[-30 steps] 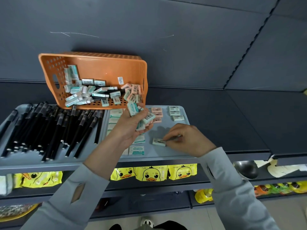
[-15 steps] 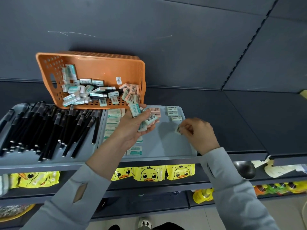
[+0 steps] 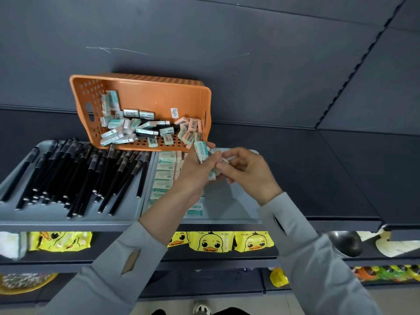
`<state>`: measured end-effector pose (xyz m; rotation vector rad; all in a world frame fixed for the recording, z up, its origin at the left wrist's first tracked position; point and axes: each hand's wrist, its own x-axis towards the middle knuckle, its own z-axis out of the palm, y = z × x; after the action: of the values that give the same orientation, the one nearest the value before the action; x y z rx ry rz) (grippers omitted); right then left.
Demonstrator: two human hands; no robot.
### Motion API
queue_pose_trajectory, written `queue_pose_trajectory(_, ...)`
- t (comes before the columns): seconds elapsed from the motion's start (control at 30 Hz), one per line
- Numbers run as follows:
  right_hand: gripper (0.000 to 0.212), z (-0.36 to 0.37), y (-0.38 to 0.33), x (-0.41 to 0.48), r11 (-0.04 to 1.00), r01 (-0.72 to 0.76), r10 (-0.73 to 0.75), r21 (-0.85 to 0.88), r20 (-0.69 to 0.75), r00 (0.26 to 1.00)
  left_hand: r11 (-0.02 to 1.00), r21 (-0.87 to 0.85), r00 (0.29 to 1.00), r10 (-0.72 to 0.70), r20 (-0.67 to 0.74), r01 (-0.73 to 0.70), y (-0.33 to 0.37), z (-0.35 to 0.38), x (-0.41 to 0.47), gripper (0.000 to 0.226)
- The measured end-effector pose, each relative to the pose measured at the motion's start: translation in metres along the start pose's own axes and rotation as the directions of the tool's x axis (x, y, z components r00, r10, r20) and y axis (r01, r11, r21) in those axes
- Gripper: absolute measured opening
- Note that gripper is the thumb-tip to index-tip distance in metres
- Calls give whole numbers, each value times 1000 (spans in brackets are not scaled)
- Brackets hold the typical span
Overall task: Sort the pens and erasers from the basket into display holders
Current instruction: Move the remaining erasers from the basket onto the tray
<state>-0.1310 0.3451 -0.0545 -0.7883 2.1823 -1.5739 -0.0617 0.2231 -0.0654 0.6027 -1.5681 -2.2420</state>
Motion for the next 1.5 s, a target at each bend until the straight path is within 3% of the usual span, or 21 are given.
queue_pose_trajectory(0.07,19,-1,-2,3,992,-19,21,123,-20,1000,1000,5,1000,18,-22,-17,0,0,2,16)
queue_pose_trajectory(0.1,21,-7,2,5,995,0,9,100,-90,996,1000,-9,999,14,-35,-14,2,-2,2,13)
queue_pose_trajectory(0.17,21,-21,16,7,970,82,-131,-228,-211,969,999,-31,998,12,-60,-13,6,-8,3,9)
queue_pose_trajectory(0.23,18,-25,25,1,846,147,-230,-513,-101,968,999,-50,998,18,-55,-21,9,-13,3,8)
queue_pose_trajectory(0.27,16,-22,27,-3,816,182,-218,-549,-2,976,998,-62,999,21,-46,-24,10,-14,3,8)
queue_pose_trajectory(0.37,9,-23,24,-9,832,170,-96,-528,164,982,998,-61,1000,18,-25,-19,11,-16,1,8)
queue_pose_trajectory(0.5,11,-38,24,-3,812,165,-202,-560,-4,979,998,-69,1000,-1,-14,1,11,-15,-1,9)
queue_pose_trajectory(0.63,21,-15,30,-10,749,255,-168,-612,197,966,998,-66,1000,-6,8,6,12,-14,-1,13)
queue_pose_trajectory(0.7,21,-16,31,-16,741,248,-135,-624,223,965,998,-64,1000,-9,20,11,12,-14,-2,17)
queue_pose_trajectory(0.83,17,-46,34,-25,688,22,16,-725,46,999,997,-66,999,-41,16,42,10,-14,-3,17)
queue_pose_trajectory(0.93,25,-49,38,-27,649,-113,27,-753,-125,992,997,-53,999,-54,2,54,8,-11,-4,24)
queue_pose_trajectory(1.13,31,-64,31,-31,652,-40,145,-757,73,987,997,-35,998,-67,6,67,10,-9,-6,29)
queue_pose_trajectory(1.3,26,-48,35,-19,578,-118,45,-807,-113,993,987,-99,992,-122,12,123,16,-6,-10,34)
queue_pose_trajectory(1.37,21,-43,34,-16,624,-114,-24,-773,-165,986,980,-127,988,-150,30,153,18,-8,-11,35)
queue_pose_trajectory(1.4,16,-39,31,-15,698,-94,-59,-710,-188,980,979,-128,987,-156,42,160,18,-9,-12,35)
queue_pose_trajectory(1.5,16,-19,7,-7,967,-85,50,-240,-151,987,979,-118,985,-159,65,166,17,-11,-14,32)
